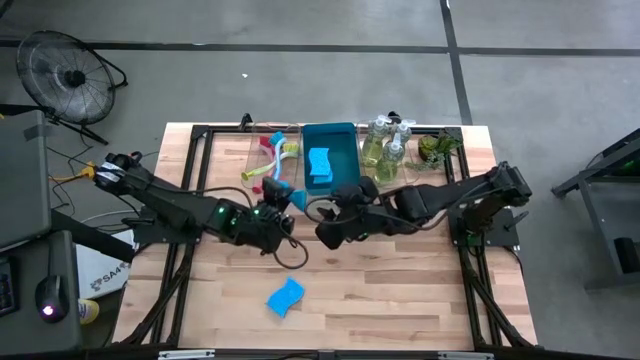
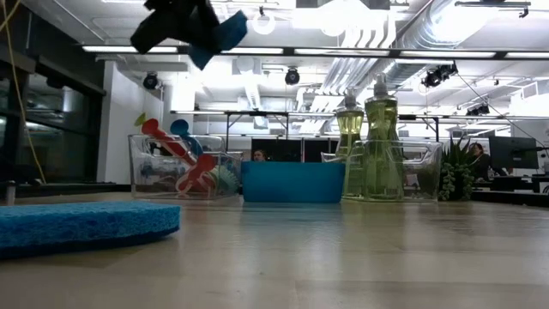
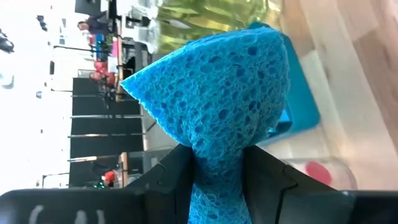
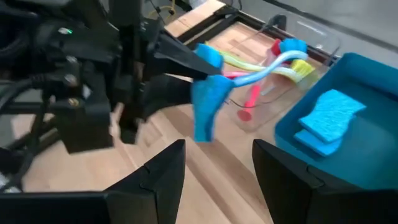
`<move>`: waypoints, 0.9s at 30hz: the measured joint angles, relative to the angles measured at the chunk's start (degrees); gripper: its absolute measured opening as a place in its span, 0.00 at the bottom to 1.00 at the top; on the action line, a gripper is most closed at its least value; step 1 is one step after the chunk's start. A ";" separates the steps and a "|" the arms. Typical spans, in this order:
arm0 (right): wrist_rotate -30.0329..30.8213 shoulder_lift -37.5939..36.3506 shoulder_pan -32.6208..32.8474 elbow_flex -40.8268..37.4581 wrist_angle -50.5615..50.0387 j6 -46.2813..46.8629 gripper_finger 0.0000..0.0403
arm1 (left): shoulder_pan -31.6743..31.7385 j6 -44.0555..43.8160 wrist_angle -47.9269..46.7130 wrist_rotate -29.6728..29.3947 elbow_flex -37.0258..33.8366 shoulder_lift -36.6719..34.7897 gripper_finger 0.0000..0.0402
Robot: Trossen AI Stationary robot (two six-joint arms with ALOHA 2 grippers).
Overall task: Pick & Place Kitchen Sink Supplies
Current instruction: Put the blue sponge into the blue bin
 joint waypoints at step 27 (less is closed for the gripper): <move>-3.51 3.22 -3.79 -0.01 8.62 1.87 0.52 | 0.60 10.04 9.36 0.37 0.00 0.00 0.28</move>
